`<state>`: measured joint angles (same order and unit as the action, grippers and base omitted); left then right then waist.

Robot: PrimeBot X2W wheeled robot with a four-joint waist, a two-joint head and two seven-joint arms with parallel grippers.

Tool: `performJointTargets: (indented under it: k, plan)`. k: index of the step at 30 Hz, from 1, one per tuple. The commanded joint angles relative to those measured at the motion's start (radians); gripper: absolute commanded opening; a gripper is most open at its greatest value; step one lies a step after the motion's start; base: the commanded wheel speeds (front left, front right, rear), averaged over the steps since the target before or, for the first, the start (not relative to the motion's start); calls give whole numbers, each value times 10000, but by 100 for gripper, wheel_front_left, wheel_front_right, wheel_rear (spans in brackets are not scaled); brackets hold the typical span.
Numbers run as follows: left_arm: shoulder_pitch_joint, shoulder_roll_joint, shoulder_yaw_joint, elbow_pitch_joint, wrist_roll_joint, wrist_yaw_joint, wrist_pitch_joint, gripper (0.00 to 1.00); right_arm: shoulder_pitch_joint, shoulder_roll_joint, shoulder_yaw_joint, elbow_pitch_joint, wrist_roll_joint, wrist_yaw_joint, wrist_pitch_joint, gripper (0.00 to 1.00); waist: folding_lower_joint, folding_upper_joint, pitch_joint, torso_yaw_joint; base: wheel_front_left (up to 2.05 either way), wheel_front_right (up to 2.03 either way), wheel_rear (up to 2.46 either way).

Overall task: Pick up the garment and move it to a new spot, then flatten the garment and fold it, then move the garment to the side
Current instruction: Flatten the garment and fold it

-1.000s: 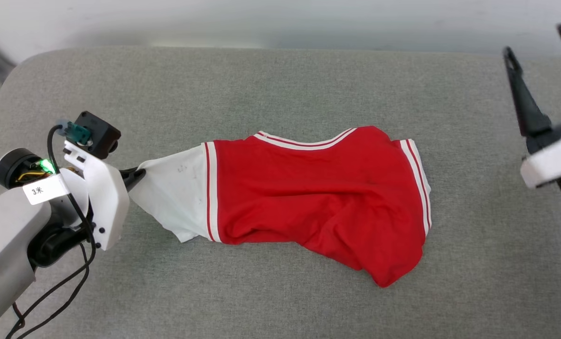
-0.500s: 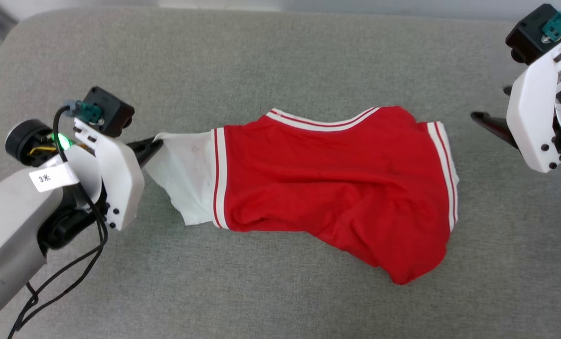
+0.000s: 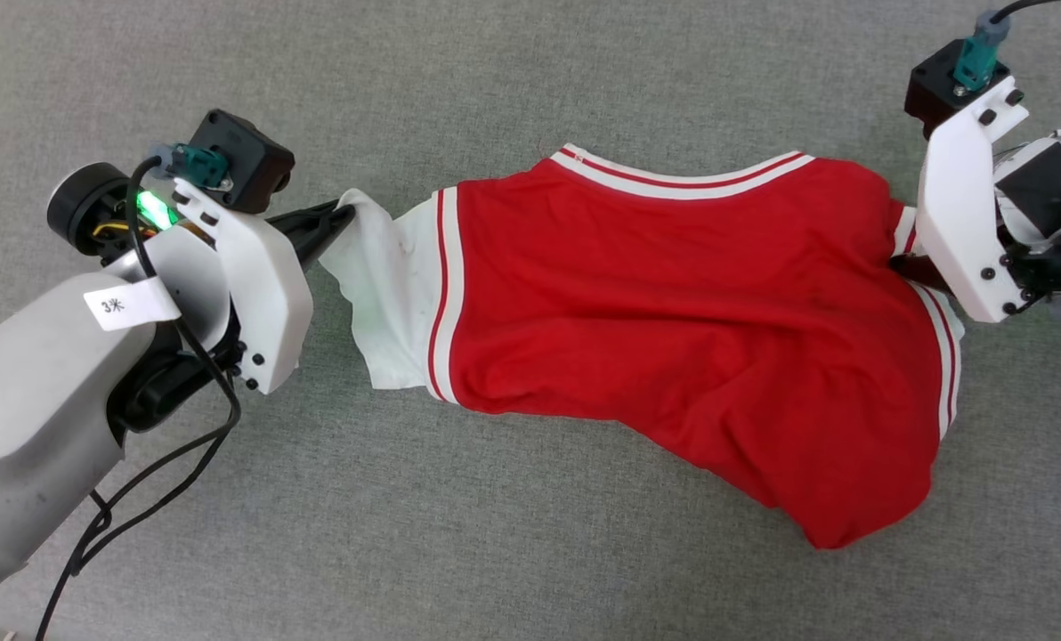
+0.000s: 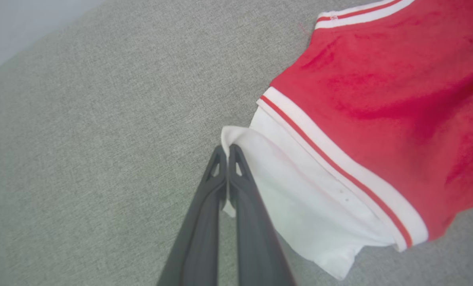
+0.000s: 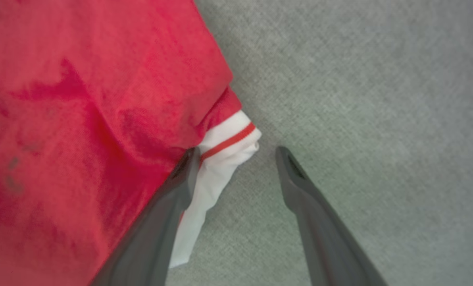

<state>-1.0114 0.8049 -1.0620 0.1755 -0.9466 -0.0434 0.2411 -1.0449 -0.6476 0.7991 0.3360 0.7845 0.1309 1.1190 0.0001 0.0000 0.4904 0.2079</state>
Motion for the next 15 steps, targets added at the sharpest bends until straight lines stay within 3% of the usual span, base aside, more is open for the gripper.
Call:
performJointTargets:
  k: [1, 4, 5, 6, 15]
  plan:
    - [-116, -52, 8, 53, 32, -9, -85, 0, 530, 161, 396, 256, 182, -3, -26, 100, -1, 0, 124, 89, 0, 0, 0]
    - [-123, -94, -1, 129, 40, -55, -162, 0, 922, 221, 697, 467, 465, -2, -294, 100, -1, 0, 159, 68, 0, 0, 0]
    - [-119, -98, 1, 160, 30, -64, -170, 0, 964, 221, 744, 506, 527, -2, -441, 45, -1, 0, 162, 55, 0, 0, 0]
    - [-113, -92, 3, 193, 15, -69, -176, 0, 961, 224, 768, 560, 612, -2, -572, 0, -1, 0, 161, 35, 0, 0, 0]
    - [-36, 52, 136, 362, -5, -113, -564, 0, -36, 222, 475, 340, 1196, -3, -2593, 0, -1, 0, -625, -315, 0, 0, 0]
